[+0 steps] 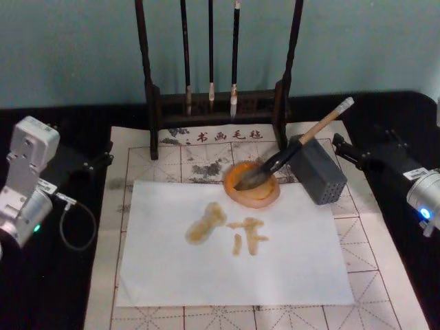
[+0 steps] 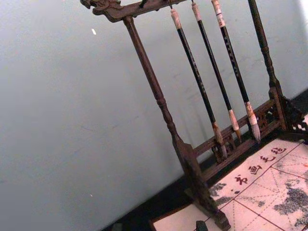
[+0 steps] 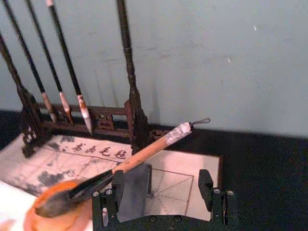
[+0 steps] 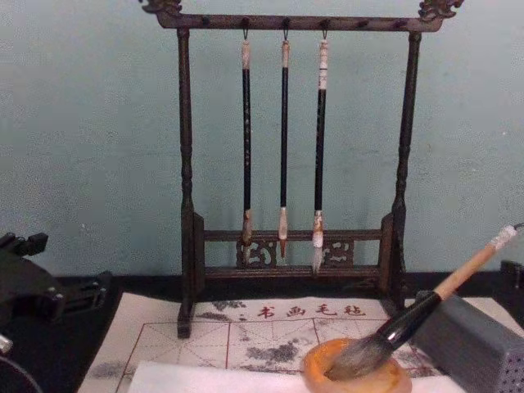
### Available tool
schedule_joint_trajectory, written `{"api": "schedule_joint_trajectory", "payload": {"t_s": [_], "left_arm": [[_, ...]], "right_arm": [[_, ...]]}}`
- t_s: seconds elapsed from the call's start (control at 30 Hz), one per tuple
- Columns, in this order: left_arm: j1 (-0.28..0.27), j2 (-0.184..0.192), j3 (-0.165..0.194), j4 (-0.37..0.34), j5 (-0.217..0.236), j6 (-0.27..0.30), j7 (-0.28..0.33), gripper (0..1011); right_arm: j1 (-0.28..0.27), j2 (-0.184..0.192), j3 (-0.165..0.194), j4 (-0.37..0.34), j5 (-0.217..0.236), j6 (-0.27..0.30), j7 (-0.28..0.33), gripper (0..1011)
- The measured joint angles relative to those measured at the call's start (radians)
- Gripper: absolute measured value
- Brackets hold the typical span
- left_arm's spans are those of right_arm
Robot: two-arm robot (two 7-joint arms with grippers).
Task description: Pick up the brush from the inkstone, write on the paper, then place the brush back to its original position.
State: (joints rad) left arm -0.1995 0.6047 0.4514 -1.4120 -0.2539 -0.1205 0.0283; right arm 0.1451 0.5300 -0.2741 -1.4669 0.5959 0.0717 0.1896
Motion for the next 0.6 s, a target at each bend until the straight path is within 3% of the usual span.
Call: {"api": "schedule_joint_trajectory", "payload": {"t_s": [0.3,0.6], "left_arm": [[0.000,0.000,0.000,0.000,0.000,0.000,0.000,1001],[0.000,0.000,0.000,0.000,0.000,0.000,0.000,1001]], "right_arm": [[0.004,-0.075,0.083,0.010,0.164,0.139,0.015,1002],[0.032,-0.123,0.117,0.030,0.300,0.233,-0.017,1002]]}}
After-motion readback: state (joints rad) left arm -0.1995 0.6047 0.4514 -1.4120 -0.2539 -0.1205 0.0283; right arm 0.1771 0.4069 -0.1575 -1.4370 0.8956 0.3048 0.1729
